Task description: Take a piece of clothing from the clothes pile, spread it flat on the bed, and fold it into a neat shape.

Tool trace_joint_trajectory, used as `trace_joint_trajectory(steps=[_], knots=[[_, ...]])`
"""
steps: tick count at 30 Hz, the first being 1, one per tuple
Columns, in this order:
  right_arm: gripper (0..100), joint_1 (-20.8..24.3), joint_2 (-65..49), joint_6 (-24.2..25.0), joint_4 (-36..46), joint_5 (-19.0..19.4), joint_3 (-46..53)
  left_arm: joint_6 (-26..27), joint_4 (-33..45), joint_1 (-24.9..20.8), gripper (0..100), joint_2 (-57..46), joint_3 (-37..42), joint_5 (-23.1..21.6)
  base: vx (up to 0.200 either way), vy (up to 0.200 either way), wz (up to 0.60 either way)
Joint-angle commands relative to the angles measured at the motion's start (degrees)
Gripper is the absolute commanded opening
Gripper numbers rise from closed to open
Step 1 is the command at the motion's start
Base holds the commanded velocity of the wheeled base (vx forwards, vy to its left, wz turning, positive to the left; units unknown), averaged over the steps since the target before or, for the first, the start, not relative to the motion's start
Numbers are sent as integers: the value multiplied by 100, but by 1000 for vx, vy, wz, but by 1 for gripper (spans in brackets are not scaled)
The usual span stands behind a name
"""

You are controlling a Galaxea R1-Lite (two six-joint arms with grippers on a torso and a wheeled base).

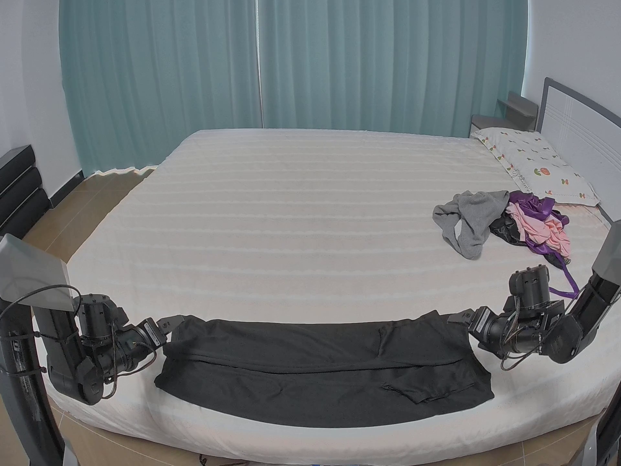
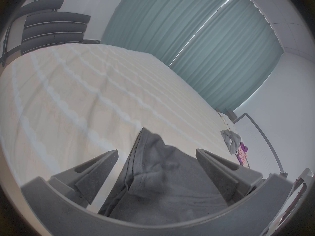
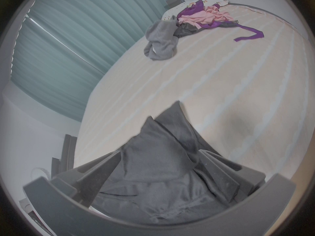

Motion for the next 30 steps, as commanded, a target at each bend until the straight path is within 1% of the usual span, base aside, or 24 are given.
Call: trace_joint_trajectory(steps=[1,3,7,10,11,12,15,17,23,27,28,30], knots=[[100,-300,-207,0,-32,210,-223,-29,130,41,100,-115,-383,-3,0,0,0],[100,-423,-137,0,-32,447,-302,-108,482,41,100,-98,-743,-21,0,0,0],[100,-617,-14,-9,-23,887,-478,-530,1633,23,100,-124,-1631,-29,0,0,0],[100,-652,232,-18,-23,975,-662,-600,2319,23,100,-27,-2246,-29,0,0,0],[100,-652,232,-18,-23,975,-662,-600,2319,23,100,-27,-2246,-29,0,0,0],[100,-652,408,-44,-32,975,-777,-600,2600,14,100,122,-2483,-21,0,0,0],[100,-661,558,-44,-40,992,-882,-609,2793,5,100,192,-2615,-29,0,0,0],[100,-775,628,-44,-40,1080,-996,-591,2916,5,100,289,-2642,-21,0,0,0],[100,-1074,733,-9,-40,1546,-1040,-591,2925,-12,100,412,-2650,-21,0,0,0],[100,-1109,935,-44,-40,1590,-988,-574,2925,-3,100,526,-2712,-21,0,0,0],[100,-1109,944,-44,-49,1590,-988,-574,2925,-12,0,535,-2712,-21,0,0,0],[100,-1109,1032,-44,-49,1590,-1023,-556,2881,-12,0,597,-2694,-12,0,0,0]])
